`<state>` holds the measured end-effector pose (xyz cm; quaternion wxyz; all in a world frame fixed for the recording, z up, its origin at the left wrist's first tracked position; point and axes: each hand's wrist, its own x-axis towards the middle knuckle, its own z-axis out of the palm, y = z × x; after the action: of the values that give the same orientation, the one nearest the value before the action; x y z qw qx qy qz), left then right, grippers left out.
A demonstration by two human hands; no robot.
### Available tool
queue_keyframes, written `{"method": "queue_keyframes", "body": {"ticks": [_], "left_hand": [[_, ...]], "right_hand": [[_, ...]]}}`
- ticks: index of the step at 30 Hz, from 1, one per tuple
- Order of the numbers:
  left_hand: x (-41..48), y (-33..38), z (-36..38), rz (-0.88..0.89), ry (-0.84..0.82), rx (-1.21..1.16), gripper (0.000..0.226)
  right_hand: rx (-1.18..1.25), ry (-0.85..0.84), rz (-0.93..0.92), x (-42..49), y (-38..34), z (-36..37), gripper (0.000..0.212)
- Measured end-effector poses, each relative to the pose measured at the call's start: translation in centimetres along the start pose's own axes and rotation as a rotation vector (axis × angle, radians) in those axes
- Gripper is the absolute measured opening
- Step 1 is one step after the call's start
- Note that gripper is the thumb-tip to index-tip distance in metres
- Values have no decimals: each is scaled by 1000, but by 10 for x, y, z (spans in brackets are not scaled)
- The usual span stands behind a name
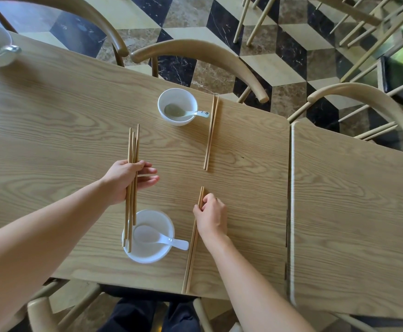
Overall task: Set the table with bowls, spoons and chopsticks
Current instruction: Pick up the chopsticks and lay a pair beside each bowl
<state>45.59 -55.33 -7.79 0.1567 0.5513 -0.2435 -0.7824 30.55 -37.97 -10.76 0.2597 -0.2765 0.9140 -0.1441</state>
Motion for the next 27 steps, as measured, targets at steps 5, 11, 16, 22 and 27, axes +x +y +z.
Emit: {"method": "queue_keyframes", "body": {"ticks": [5, 11, 16, 22, 27], "left_hand": [[0, -1, 3, -2, -7, 5, 21], [6, 0, 6, -5, 6, 16, 20], [18, 14, 9, 6, -8, 39, 21], [37, 24, -4, 29, 29, 0, 21], [48, 13, -20, -2, 72, 28, 22]], "right_hand": [[17, -4, -9, -1, 1, -1, 12], [45, -15, 18, 1, 2, -6, 24], [79, 97, 72, 23, 2, -33, 24], [116, 121, 86, 101, -30, -59, 14], [-15, -139, 121, 85, -41, -48, 34]]}}
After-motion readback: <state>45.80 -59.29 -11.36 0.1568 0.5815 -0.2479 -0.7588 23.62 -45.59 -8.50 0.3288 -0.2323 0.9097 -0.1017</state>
